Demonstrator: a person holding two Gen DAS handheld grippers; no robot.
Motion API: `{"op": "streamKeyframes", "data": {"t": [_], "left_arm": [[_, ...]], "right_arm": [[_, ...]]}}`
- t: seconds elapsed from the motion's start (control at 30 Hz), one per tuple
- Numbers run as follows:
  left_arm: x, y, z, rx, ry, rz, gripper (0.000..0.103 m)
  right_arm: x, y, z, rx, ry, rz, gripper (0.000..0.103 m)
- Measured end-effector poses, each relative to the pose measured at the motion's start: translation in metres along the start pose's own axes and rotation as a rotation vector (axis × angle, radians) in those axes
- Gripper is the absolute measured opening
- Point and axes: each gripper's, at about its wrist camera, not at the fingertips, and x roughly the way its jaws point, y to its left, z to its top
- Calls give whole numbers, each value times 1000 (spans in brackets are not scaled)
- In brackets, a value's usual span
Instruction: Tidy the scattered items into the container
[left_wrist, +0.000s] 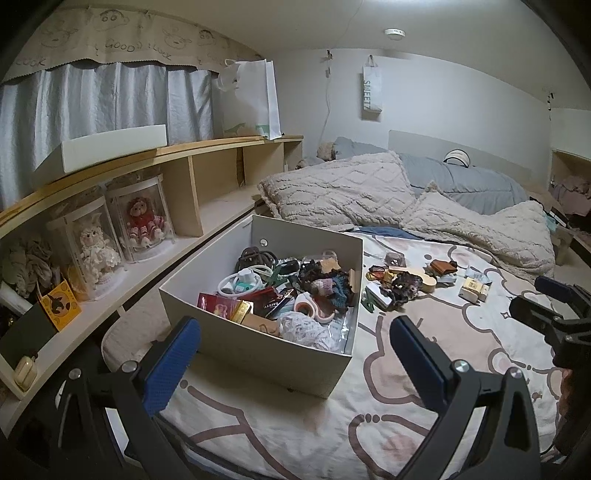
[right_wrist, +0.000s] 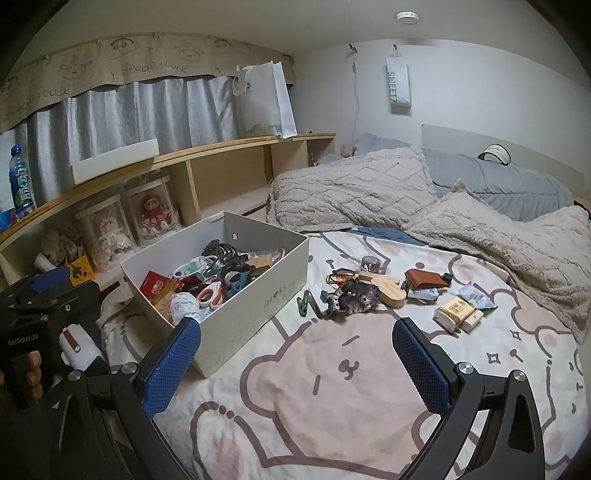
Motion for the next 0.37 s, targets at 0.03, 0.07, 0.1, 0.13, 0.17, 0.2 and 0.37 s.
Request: {"op": "streamKeyframes", "data": {"t": [0.03,0.07,0.1,0.13,0.17,0.2,0.37], "left_arm": [[0,0,0,0,0,0,103],[0,1,0,0,0,0,103],[0,1,0,-1,0,0,103],[1,0,0,-2,1,0,103],[0,0,0,-2,0,0,103],[1,0,0,-1,0,1,103],[0,-3,0,7,1,4,103]], "right_arm": [[0,0,0,0,-1,2,103],[-1,1,-1,0,-2,3,103],[-1,1,-1,-1,-3,5,103],[-1,2,-1,-2,-3,6,103],[-2,2,-2,-3,-3,5,103],[-2,2,-2,-4,-4,5,103],[-2,2,-2,1,-1,9,103]]}}
